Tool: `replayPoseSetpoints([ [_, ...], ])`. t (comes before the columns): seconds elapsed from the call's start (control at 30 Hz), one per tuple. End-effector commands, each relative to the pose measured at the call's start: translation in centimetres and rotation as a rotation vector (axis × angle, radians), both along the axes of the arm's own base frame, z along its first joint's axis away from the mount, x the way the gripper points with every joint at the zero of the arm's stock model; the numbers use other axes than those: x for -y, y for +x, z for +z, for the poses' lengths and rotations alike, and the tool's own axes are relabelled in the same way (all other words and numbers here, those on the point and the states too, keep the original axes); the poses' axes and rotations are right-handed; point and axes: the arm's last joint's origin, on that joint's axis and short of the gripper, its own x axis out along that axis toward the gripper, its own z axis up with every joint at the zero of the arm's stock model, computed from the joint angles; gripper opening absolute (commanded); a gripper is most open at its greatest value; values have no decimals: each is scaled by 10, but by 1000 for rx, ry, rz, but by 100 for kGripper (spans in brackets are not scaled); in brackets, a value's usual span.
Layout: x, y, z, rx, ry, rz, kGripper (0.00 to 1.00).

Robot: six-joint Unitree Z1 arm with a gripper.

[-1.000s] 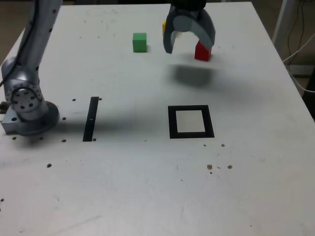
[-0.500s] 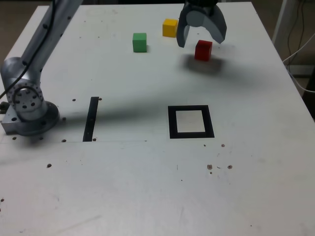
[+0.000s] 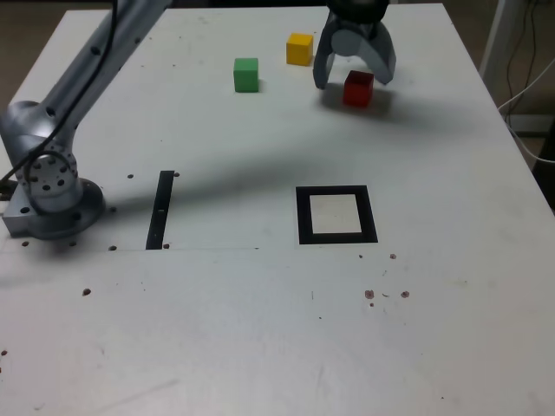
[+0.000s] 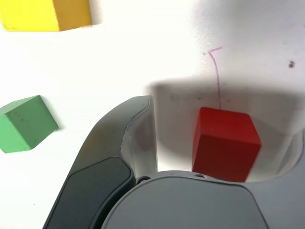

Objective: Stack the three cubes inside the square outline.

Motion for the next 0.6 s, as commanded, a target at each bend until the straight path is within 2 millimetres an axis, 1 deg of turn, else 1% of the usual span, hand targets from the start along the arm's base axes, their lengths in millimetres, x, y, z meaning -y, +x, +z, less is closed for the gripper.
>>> replayPoseSetpoints([
  [0.0, 0, 2, -2, -2, 1, -4, 96],
  [0.13, 1, 5, -5, -5, -1, -9, 91],
  [0.3, 7, 10, -5, 5, 4, -22, 81],
  [0.43, 12, 14, -5, 8, 10, -26, 69],
  [0.57, 14, 15, -6, 3, 11, -23, 52],
])
